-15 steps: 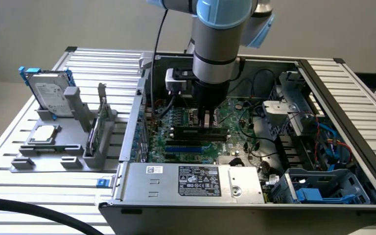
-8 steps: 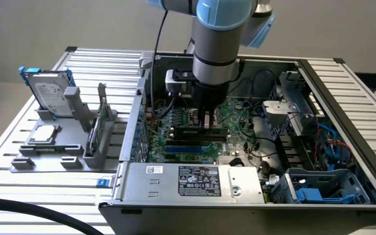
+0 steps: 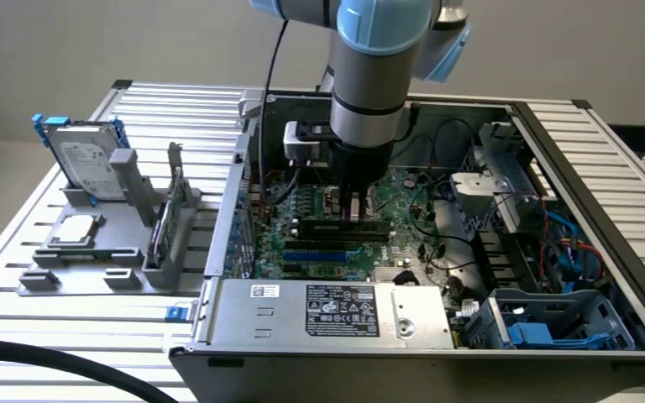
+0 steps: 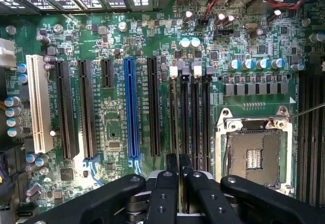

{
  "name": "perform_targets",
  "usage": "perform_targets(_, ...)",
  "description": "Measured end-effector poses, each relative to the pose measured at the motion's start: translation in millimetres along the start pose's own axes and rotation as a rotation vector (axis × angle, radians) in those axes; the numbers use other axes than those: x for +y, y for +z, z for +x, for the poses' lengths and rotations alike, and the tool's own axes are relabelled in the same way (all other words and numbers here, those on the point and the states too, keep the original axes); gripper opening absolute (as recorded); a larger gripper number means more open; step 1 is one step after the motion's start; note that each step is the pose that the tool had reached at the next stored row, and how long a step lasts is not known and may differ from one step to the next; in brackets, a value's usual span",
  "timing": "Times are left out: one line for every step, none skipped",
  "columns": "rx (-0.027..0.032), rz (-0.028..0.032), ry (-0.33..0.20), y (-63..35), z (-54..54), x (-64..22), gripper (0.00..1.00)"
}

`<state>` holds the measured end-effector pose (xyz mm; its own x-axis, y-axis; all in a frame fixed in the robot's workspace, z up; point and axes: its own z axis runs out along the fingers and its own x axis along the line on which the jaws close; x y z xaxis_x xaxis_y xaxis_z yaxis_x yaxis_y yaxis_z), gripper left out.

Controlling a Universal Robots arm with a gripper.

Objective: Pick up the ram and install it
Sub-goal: 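Insert the ram into the slot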

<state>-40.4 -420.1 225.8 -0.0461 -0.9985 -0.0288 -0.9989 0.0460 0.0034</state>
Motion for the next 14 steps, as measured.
perform_targets(-0.0001,-0.0004,0.000,0.4,0.0,0.0,0.14)
perform_targets(0.0002,-0.0005,0.000,0.8,-0.3,0.6,0.14)
perform_targets(0.0000,-0.0005,0.000,1.0,-0.3,0.6,0.14)
perform_targets(0.0000,-0.0005,0.000,1.2,-0.3,0.6,0.14)
perform_targets(0.0000,-0.0005,0.000,1.3,-0.3,0.6,0.14)
perform_targets(0.0000,-0.0005,0.000,1.5,-0.3,0.6,0.14)
perform_targets(0.0001,-0.0005,0.000,1.6,-0.3,0.6,0.14)
perform_targets(0.0002,-0.0005,0.000,1.7,-0.3,0.6,0.14)
perform_targets(0.0002,-0.0006,0.000,1.8,-0.3,0.6,0.14)
perform_targets(0.0001,-0.0005,0.000,1.8,-0.3,0.6,0.14)
perform_targets(0.0000,-0.0005,0.000,1.9,-0.3,0.5,0.14)
perform_targets(0.0000,-0.0005,0.000,1.9,-0.3,0.5,0.14)
perform_targets(0.0000,-0.0005,0.000,1.9,-0.3,0.6,0.14)
perform_targets(0.0000,-0.0005,0.000,1.9,-0.3,0.5,0.14)
